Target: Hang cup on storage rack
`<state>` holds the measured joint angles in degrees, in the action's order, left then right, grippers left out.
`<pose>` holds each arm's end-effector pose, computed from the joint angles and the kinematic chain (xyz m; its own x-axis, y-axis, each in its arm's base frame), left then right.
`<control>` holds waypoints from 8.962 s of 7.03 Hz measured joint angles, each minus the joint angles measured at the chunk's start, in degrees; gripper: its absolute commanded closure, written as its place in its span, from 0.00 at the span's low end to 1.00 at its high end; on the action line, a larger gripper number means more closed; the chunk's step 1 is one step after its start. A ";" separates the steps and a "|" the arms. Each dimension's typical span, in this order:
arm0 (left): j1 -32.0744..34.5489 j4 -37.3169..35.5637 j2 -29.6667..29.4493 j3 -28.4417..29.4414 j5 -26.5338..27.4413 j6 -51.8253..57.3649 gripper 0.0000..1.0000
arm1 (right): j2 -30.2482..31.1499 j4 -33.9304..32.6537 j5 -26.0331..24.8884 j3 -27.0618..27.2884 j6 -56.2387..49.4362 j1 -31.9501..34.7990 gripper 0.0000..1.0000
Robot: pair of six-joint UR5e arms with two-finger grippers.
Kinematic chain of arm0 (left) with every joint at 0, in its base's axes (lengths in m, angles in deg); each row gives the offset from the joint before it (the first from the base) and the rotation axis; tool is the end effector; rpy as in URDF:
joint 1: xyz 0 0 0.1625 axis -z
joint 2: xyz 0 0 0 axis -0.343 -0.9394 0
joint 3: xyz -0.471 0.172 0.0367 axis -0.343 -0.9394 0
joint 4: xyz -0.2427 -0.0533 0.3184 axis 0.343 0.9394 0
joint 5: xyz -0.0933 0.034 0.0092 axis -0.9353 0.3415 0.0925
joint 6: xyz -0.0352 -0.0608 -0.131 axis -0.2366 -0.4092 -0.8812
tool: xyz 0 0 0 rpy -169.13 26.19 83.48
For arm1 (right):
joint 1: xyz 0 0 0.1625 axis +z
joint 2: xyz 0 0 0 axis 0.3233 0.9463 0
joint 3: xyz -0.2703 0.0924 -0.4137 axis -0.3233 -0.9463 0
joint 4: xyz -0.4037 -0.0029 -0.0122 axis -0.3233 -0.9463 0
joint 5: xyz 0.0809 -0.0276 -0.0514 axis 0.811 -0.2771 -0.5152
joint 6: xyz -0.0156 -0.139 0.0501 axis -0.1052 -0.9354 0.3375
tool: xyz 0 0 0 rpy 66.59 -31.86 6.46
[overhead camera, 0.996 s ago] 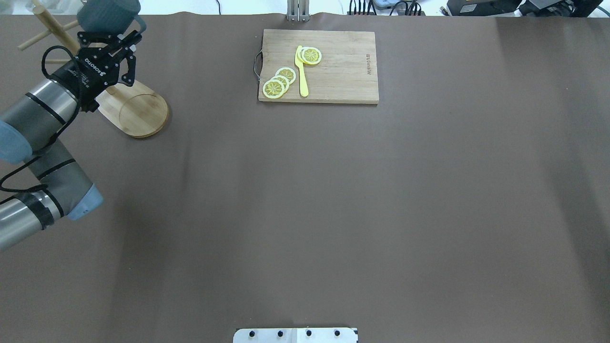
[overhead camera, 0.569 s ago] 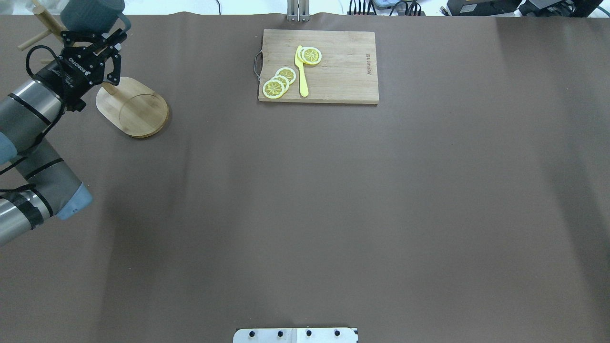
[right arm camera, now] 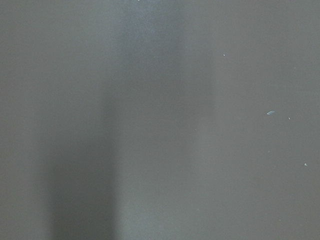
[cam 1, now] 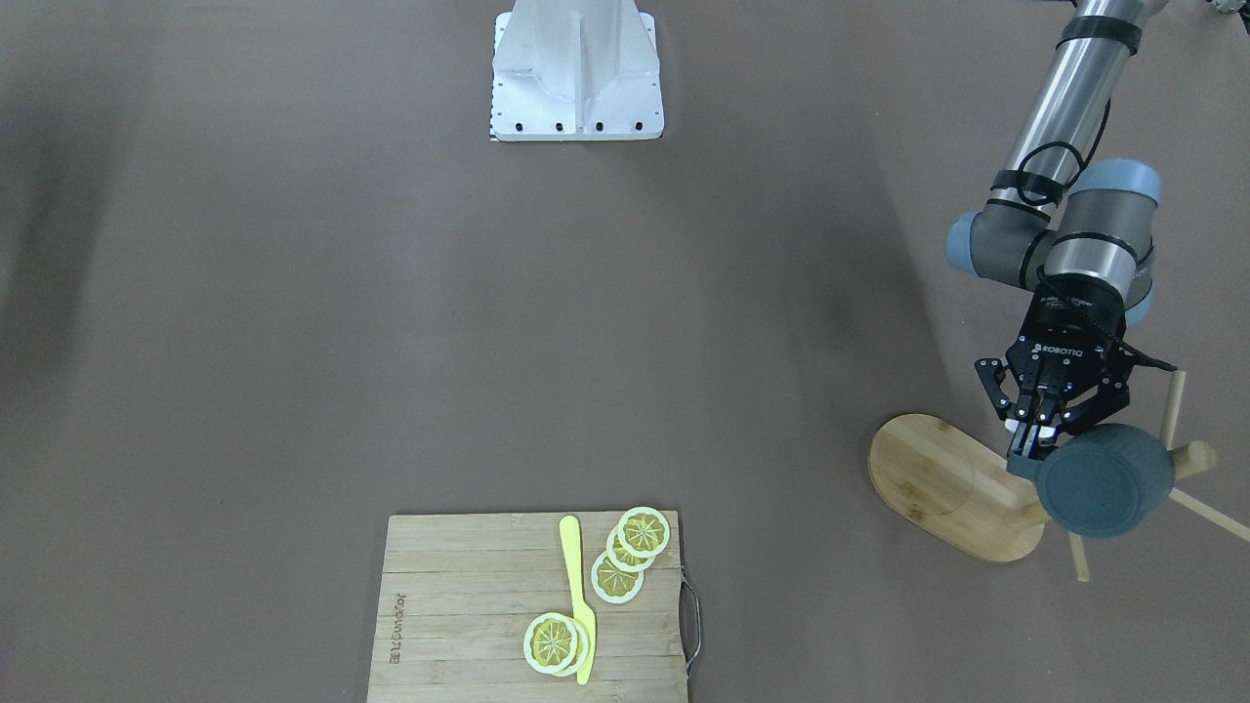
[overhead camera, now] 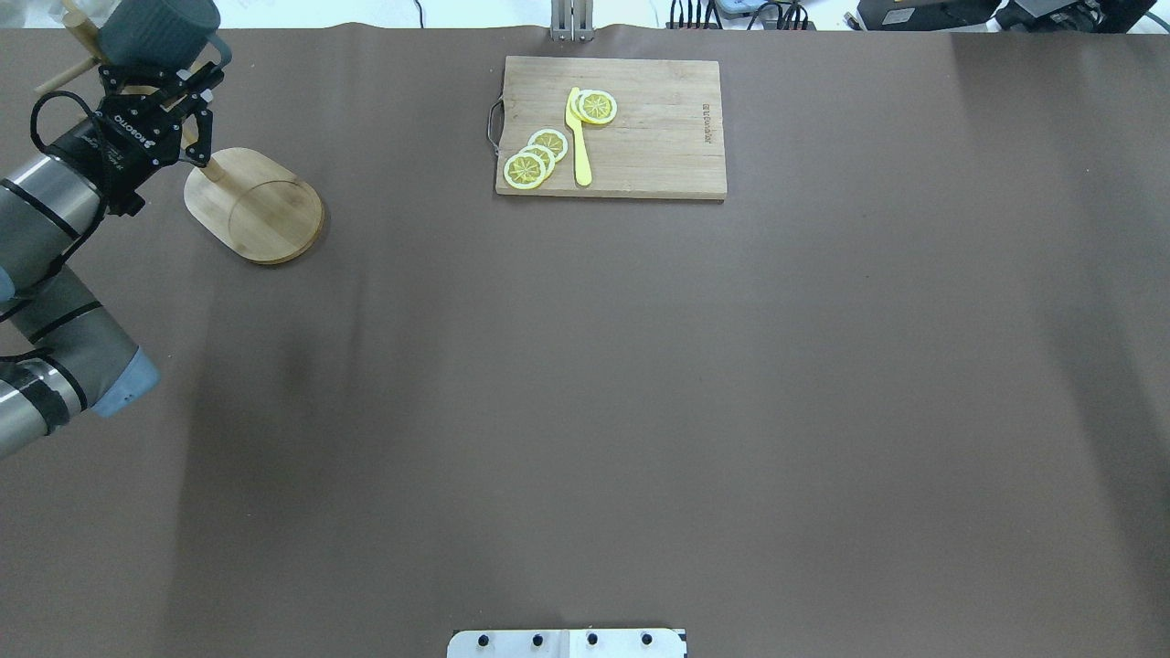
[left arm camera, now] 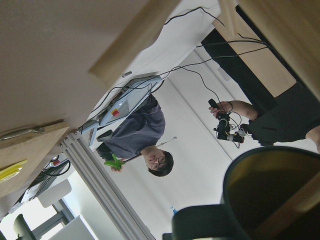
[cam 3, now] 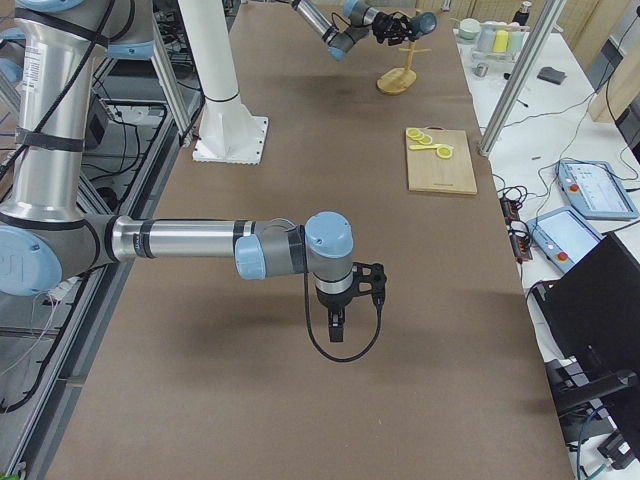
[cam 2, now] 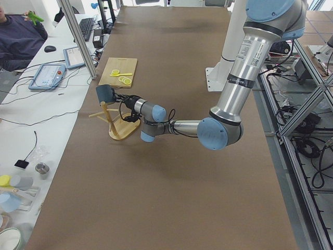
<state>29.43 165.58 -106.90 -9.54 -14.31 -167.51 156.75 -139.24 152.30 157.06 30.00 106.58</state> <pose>0.3061 -0.6167 0.5393 -0.8919 -0.4516 0.0225 -0.1501 0.2488 -0.9568 0.0235 -0.4015 0.7372 0.7697 -0.0149 0.6382 -0.0590 0.9938 0.0945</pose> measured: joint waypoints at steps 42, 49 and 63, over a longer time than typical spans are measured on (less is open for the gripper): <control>-4.65 -53.37 18.53 -45.87 -18.24 153.78 0.01 | -1.57 -0.28 0.18 -1.66 0.00 -0.07 0.00; 16.63 -80.25 21.49 -50.43 -37.66 182.83 0.01 | -1.59 -0.12 0.13 -2.73 0.02 -0.09 0.00; 44.76 -119.21 26.99 -37.66 -59.04 183.77 0.01 | -1.45 -0.19 0.55 -4.48 -0.70 -0.05 0.00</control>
<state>74.19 46.37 -79.91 -47.21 -73.35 16.26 155.30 -139.43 152.85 152.58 29.29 106.53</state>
